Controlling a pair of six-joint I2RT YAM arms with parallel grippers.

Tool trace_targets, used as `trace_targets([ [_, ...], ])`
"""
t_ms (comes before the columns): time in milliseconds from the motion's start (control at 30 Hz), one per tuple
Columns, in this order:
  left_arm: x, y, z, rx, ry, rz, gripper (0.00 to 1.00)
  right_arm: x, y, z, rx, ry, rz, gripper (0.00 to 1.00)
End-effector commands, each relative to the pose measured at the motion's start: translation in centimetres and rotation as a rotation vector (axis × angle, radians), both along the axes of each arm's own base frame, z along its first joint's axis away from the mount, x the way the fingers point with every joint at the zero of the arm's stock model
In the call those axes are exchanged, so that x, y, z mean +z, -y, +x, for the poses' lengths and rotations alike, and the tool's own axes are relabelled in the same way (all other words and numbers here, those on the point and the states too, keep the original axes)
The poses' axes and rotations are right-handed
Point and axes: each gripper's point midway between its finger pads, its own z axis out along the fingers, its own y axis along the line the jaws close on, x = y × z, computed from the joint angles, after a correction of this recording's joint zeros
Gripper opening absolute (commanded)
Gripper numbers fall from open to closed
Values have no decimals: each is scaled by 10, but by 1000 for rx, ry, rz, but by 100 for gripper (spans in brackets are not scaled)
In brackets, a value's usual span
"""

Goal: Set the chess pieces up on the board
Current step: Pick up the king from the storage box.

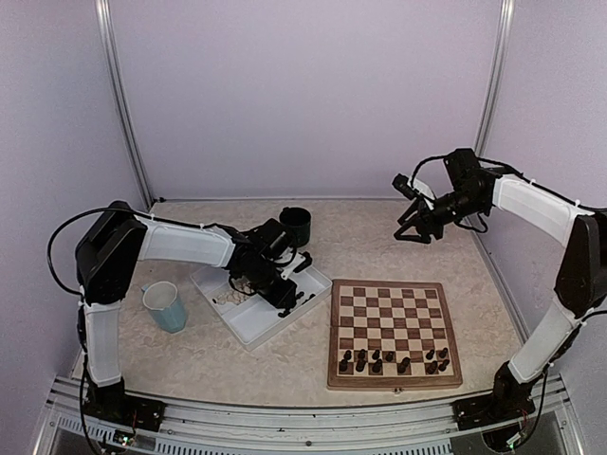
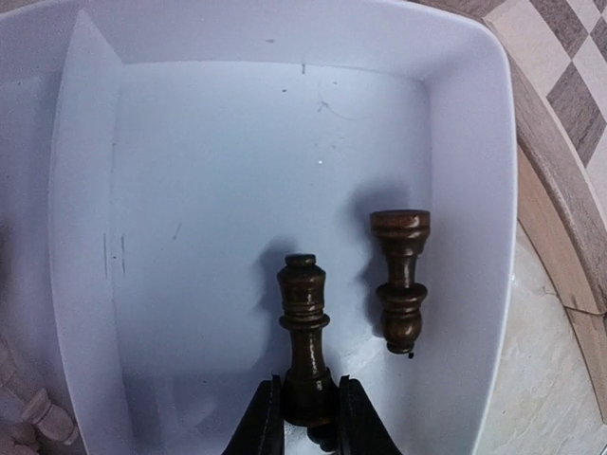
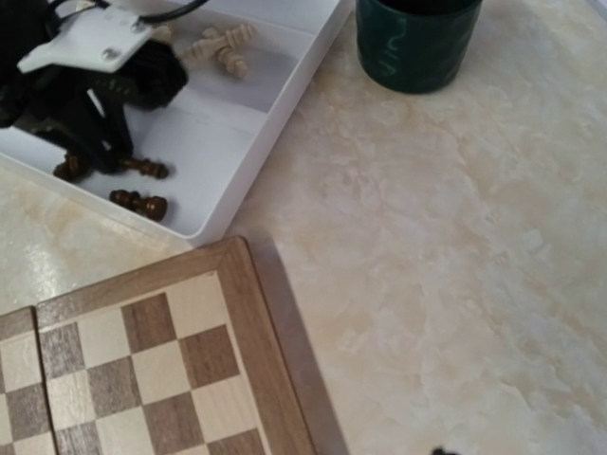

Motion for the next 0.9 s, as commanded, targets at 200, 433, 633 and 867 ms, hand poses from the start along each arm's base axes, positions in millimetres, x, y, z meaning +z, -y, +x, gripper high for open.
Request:
trace_targets([
  [200,38,-11,16,29,27,-116,12,10,-17,5,45,-8,37,55],
  [433,81,-4,17,-1,140,-254,11,27,-50,15,48,-106,184,53],
  [633,136,13,9,-39,272,-449,11,25,-111,-5,160,-327,319,59],
  [867,184,36,-5,-109,430,-513,12,20,-166,-29,284,-533,406,62],
])
